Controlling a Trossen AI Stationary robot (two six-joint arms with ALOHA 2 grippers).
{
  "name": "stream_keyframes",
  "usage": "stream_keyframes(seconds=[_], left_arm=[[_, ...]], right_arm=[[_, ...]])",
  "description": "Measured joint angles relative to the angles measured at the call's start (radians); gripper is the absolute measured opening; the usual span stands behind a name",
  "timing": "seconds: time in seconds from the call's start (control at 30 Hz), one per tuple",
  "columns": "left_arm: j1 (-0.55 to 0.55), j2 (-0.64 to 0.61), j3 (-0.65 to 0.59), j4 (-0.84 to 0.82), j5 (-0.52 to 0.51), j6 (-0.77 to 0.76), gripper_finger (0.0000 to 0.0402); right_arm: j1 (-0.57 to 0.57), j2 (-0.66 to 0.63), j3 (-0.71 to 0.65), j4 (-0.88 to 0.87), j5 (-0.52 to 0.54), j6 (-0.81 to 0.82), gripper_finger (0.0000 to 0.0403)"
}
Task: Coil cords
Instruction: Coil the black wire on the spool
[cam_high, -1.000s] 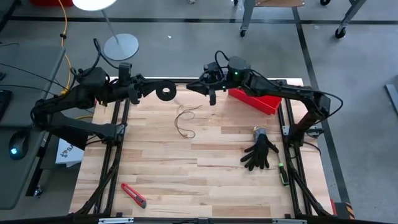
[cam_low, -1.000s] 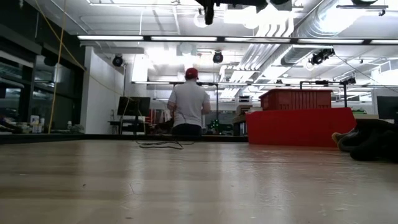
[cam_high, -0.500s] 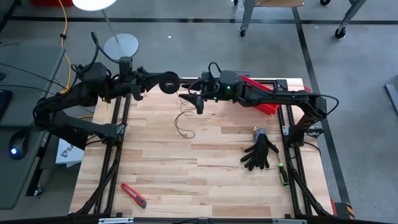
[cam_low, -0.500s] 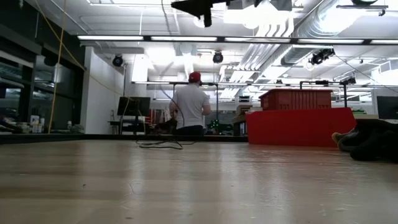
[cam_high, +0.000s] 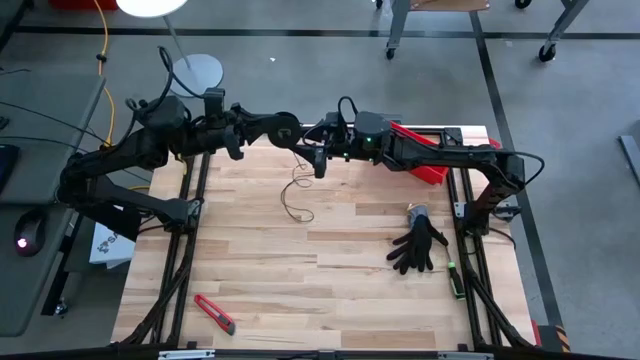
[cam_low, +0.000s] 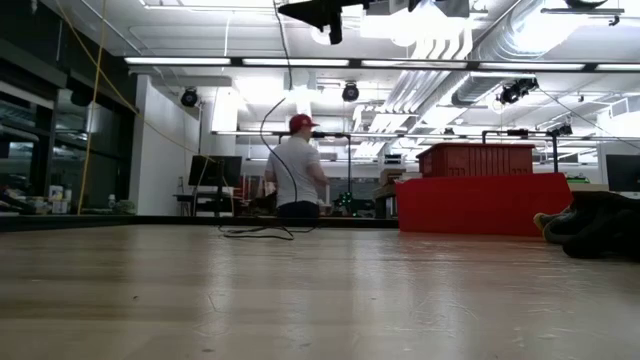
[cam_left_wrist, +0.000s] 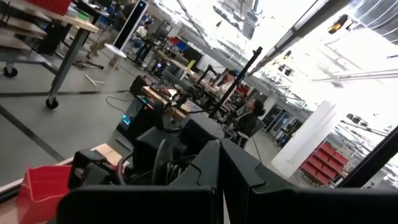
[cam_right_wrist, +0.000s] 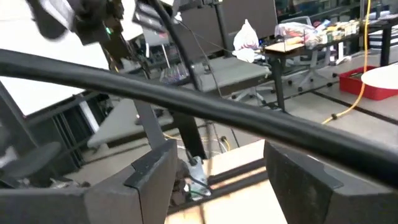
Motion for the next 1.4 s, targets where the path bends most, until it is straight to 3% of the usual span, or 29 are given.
stream_keyframes(seconds=[0.5,0.7,0.87,1.27,1.4], left_arm=[[0.001,0.002,0.001,0.02,-0.023,0.0,0.0],[0.001,0.002,0.001,0.02,-0.03,0.0,0.0],[0.002,0.002,0.001,0.026,-0.034,0.0,0.0],[0.06,0.011,0.001,0.15,-0.13,-0.097,0.0],[0.094,0.028,0.001,0.147,-0.132,-0.108,0.0]], right_arm=[[0.0,0.005,0.0,-0.031,0.008,-0.018,0.0172],[0.003,0.015,0.0,-0.027,0.008,-0.018,0.0103],[0.024,0.013,0.0,-0.012,0.01,-0.049,0.0012],[0.196,0.016,0.0,0.269,0.144,-0.128,0.0001],[0.219,0.023,0.05,0.242,0.154,-0.169,0.0001]])
